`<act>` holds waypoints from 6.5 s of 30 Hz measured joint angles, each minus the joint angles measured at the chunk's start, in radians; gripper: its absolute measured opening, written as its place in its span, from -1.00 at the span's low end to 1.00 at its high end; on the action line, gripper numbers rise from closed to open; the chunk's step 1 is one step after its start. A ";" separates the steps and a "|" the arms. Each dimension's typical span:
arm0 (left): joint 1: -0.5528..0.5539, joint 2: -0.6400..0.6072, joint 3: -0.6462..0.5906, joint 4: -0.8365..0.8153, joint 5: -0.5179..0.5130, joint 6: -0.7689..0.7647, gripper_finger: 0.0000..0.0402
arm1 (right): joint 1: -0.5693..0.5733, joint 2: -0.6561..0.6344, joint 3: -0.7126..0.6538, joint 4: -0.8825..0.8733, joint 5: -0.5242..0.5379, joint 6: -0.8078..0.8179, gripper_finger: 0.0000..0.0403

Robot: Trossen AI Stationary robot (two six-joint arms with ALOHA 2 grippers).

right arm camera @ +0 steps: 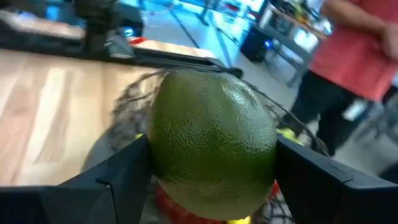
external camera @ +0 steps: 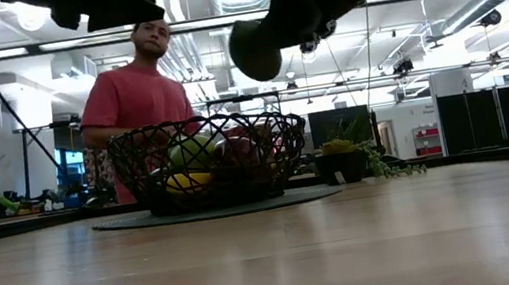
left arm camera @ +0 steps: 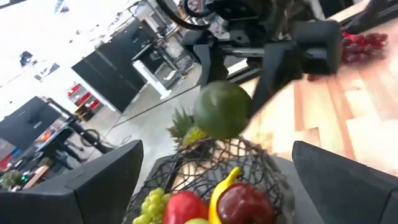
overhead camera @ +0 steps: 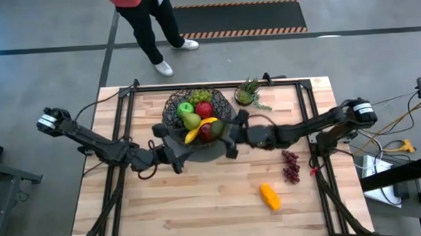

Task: Build produce basket
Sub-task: Put the lime into the black wire basket, then adjust the pear in the black wire basket

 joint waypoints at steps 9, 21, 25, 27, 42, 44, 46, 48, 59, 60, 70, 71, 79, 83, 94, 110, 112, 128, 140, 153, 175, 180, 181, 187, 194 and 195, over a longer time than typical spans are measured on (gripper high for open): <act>0.000 -0.115 -0.064 -0.009 -0.001 -0.011 0.96 | -0.154 -0.061 0.000 -0.153 -0.077 0.241 0.44; 0.000 -0.131 -0.079 -0.005 0.000 -0.010 0.96 | -0.223 -0.003 0.000 -0.076 -0.133 0.291 0.62; 0.000 -0.126 -0.079 -0.006 0.000 -0.010 0.96 | -0.238 -0.003 0.000 -0.074 -0.132 0.299 0.68; 0.000 -0.125 -0.079 -0.006 0.000 -0.010 0.96 | -0.242 -0.003 0.000 -0.075 -0.133 0.316 0.71; 0.034 -0.076 -0.078 0.097 0.000 -0.044 0.96 | -0.196 -0.023 0.001 -0.075 -0.141 0.154 0.75; 0.048 -0.046 -0.078 0.096 0.002 -0.062 0.96 | -0.172 -0.023 0.001 -0.073 -0.141 0.111 0.75; 0.063 -0.010 -0.076 0.096 0.002 -0.085 0.96 | -0.145 -0.023 0.001 -0.074 -0.141 0.074 0.75; 0.081 0.025 -0.070 0.119 -0.007 -0.111 0.96 | -0.116 -0.025 0.001 -0.075 -0.140 0.048 0.73; 0.247 0.032 -0.042 0.144 0.031 -0.147 0.75 | 0.042 -0.055 -0.003 -0.194 -0.133 0.046 0.61; 0.269 0.015 -0.042 0.127 0.074 -0.173 0.71 | 0.050 -0.060 -0.003 -0.208 -0.133 0.057 0.61; 0.635 -0.070 0.047 -0.375 0.664 -0.550 0.34 | 0.075 -0.094 -0.049 -0.285 -0.133 0.183 0.61; 0.668 -0.070 0.052 -0.420 0.684 -0.526 0.32 | 0.075 -0.095 -0.057 -0.287 -0.133 0.188 0.61; 0.851 -0.069 0.032 -0.489 0.868 -0.431 0.17 | 0.076 -0.093 -0.077 -0.285 -0.133 0.231 0.61; 0.868 -0.056 0.005 -0.404 0.895 -0.396 0.16 | 0.076 -0.092 -0.078 -0.284 -0.133 0.228 0.61; 0.871 0.087 -0.019 -0.257 0.810 -0.369 0.16 | 0.076 -0.092 -0.084 -0.282 -0.133 0.228 0.61; 0.869 0.106 -0.035 -0.258 0.815 -0.398 0.07 | 0.076 -0.091 -0.105 -0.255 -0.133 0.236 0.61; 0.869 0.098 -0.044 -0.259 0.815 -0.404 -0.04 | 0.076 -0.091 -0.106 -0.255 -0.133 0.236 0.61; 0.845 0.007 -0.045 -0.271 0.818 -0.371 -0.99 | 0.076 -0.091 -0.106 -0.231 -0.133 0.247 0.61; 0.747 0.009 -0.048 -0.114 0.818 -0.198 -1.00 | 0.076 -0.091 -0.106 -0.202 -0.132 0.241 0.61; 0.647 0.053 -0.074 -0.012 0.598 0.151 -1.00 | 0.076 -0.091 -0.106 -0.202 -0.132 0.245 0.61; 0.622 0.164 -0.077 0.043 0.509 0.194 -1.00 | 0.076 -0.091 -0.106 -0.203 -0.132 0.255 0.61; 0.618 0.161 -0.079 0.038 0.388 0.332 -1.00 | 0.076 -0.091 -0.106 -0.203 -0.133 0.255 0.61; 0.618 0.161 -0.078 0.042 0.390 0.334 -1.00 | 0.076 -0.091 -0.106 -0.203 -0.133 0.254 0.61; 0.600 0.161 -0.077 0.037 0.426 0.308 -1.00 | 0.076 -0.091 -0.106 -0.203 -0.133 0.253 0.61; 0.595 0.160 -0.077 0.032 0.426 0.305 -0.98 | 0.076 -0.091 -0.106 -0.203 -0.133 0.254 0.61; 0.593 0.160 -0.077 0.031 0.426 0.304 -0.95 | 0.076 -0.091 -0.106 -0.203 -0.133 0.254 0.61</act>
